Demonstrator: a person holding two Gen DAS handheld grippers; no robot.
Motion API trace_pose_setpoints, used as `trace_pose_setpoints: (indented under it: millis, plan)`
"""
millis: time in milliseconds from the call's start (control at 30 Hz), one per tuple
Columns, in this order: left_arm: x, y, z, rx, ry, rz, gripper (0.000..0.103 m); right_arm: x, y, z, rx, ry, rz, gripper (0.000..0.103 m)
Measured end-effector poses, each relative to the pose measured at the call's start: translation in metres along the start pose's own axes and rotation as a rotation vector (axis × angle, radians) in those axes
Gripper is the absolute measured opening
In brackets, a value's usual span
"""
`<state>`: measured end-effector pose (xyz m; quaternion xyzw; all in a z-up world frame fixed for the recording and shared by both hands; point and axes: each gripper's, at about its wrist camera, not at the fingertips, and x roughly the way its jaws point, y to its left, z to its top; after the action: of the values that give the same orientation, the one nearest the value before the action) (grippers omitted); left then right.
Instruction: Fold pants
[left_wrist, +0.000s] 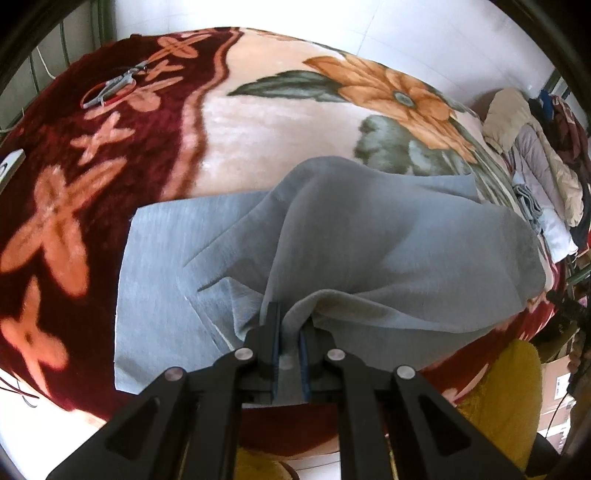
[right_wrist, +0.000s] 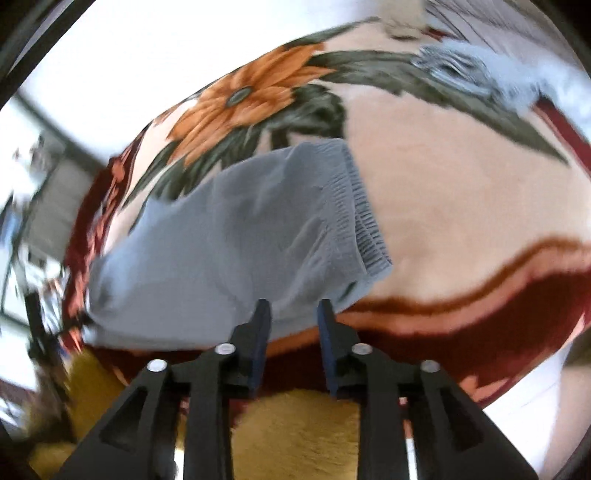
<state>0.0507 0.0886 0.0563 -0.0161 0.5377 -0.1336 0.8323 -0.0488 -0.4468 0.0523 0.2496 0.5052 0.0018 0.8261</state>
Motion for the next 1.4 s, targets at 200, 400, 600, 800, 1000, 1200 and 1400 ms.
trace_pose_setpoints:
  millis: [200, 400, 600, 800, 1000, 1200, 1400]
  plan:
    - [0.003, -0.001, -0.001, 0.001, 0.0, 0.014, 0.008, 0.028, -0.002, 0.014, 0.075, 0.038, -0.062, 0.033]
    - [0.002, 0.003, -0.001, -0.034, 0.009, -0.019, 0.008, 0.028, -0.008, 0.018, 0.089, 0.011, -0.058, 0.005]
    - [-0.001, 0.006, -0.001, -0.058, 0.015, -0.038, 0.009, 0.013, -0.021, 0.004, 0.108, -0.035, -0.046, 0.003]
    - [-0.005, 0.005, -0.008, -0.038, 0.022, -0.034, 0.01, 0.031, -0.028, -0.011, 0.097, -0.001, -0.071, 0.003]
    - [-0.007, 0.014, -0.012, -0.086, 0.041, -0.083, 0.012, 0.029, -0.027, -0.015, 0.094, 0.002, -0.106, 0.013]
    - [-0.026, 0.021, -0.018, -0.11, 0.035, -0.068, 0.034, -0.003, 0.011, -0.022, -0.049, -0.087, -0.223, 0.022]
    - [-0.047, 0.039, -0.013, -0.174, -0.061, -0.025, 0.034, -0.019, 0.045, -0.031, -0.014, -0.105, -0.085, 0.033]
